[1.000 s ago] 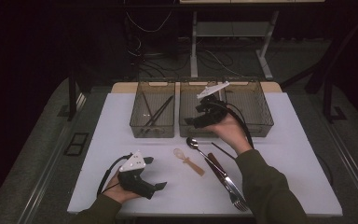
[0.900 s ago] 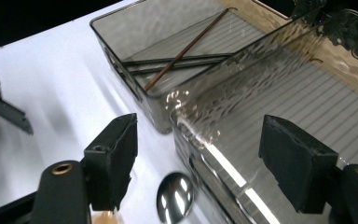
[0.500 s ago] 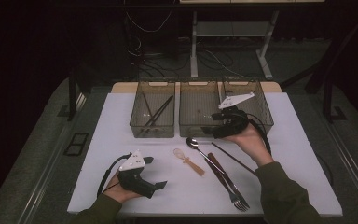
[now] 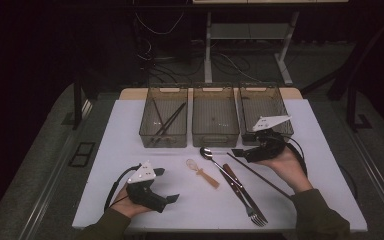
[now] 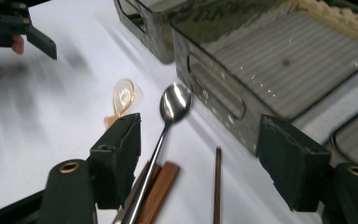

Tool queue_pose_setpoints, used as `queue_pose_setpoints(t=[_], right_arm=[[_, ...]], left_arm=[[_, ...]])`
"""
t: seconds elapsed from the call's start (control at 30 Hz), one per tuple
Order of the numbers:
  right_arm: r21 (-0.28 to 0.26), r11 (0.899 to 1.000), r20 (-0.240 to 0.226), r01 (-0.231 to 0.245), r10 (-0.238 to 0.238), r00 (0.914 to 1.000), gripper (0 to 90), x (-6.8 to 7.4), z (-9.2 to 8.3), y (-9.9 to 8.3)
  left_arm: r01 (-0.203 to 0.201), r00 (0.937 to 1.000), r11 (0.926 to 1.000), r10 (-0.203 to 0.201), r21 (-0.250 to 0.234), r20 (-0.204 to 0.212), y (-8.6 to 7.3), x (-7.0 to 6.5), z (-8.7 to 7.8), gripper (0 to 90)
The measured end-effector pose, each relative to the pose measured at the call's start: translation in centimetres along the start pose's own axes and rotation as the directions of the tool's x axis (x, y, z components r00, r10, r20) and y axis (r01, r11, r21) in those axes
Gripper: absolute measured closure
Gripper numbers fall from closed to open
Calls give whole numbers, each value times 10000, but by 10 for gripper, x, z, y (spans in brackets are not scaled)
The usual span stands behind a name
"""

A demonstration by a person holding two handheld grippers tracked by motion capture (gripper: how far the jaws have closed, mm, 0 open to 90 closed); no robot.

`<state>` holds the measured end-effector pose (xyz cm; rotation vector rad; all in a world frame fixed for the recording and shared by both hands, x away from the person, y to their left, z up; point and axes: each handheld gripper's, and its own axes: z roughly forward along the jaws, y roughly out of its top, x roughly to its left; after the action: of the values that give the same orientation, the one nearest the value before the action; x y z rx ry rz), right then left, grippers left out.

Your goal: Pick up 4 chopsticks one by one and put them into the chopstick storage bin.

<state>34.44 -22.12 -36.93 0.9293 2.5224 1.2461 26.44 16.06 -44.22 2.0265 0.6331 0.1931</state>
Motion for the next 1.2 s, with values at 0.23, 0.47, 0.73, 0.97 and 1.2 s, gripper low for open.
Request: queue_pose_setpoints(t=[0.23,0.47,0.73,0.97,1.2], right_arm=[[333,9990,122,-311,307,9995,357,-1,-11,-26],[827,9953,318,-507,482,9983,387,-2,-24,-53],[1127,9912,552,-689,630,9965,502,-1,-41,-83],[1400,9859,711,-918,824,9941,615,1,-50,-103],[1896,9783,805,-833,691,9944,729,-1,-47,-114]], left_arm=[[83,10000,10000,-83,39,1,0,-1,1,0],[23,10000,9999,-22,160,-64,0,-1,1,0],[78,9999,9997,-76,232,-71,-1,-1,1,0],[56,10000,9996,-54,270,-82,-1,-1,1,0],[-49,10000,9996,51,261,-67,0,-2,1,0]])
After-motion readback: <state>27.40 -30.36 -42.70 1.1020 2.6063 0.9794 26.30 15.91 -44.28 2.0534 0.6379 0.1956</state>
